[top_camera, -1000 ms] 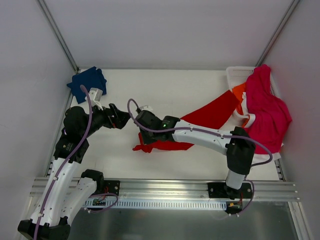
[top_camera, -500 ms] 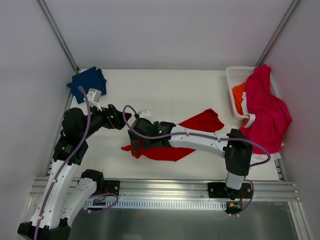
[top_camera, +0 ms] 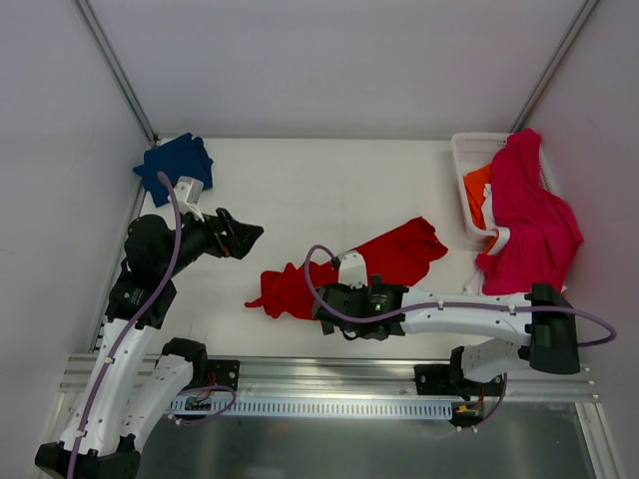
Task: Fold and stack the t-shirts
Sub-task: Flatten the tshirt out
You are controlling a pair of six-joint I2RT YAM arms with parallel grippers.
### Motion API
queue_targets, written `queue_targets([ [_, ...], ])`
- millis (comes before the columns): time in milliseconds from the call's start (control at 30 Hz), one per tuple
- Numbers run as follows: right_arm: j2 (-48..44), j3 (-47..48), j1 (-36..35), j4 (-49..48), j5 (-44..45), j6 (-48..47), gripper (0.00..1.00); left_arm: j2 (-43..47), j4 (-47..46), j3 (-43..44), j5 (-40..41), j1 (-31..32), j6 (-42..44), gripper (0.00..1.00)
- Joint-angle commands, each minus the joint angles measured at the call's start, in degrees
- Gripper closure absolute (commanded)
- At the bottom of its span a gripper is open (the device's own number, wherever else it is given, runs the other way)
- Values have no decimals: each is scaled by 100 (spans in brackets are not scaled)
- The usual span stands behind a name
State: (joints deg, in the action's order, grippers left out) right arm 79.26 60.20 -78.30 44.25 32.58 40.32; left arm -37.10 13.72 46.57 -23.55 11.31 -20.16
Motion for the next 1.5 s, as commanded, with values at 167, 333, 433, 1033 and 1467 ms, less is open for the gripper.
queue_targets([
  [167, 625, 176, -388, -731, 372, 92, 0, -463, -45, 168, -483, 319, 56, 1],
  [333, 757, 360, -326, -1190, 557, -506, 14, -1808, 1278, 887, 314, 740, 425, 1],
  [433, 652, 474, -151, -1541, 434, -972, 25, -2082, 1573, 1047, 719, 1048, 557, 5],
  [1033, 1776, 2066, 369, -1761, -602, -1571, 37, -1748, 1582, 977, 1493, 1163, 557, 3],
  [1467, 2023, 1837, 52, -1736, -507, -1105, 40, -1677, 1599, 977, 1617, 1163, 557, 2],
])
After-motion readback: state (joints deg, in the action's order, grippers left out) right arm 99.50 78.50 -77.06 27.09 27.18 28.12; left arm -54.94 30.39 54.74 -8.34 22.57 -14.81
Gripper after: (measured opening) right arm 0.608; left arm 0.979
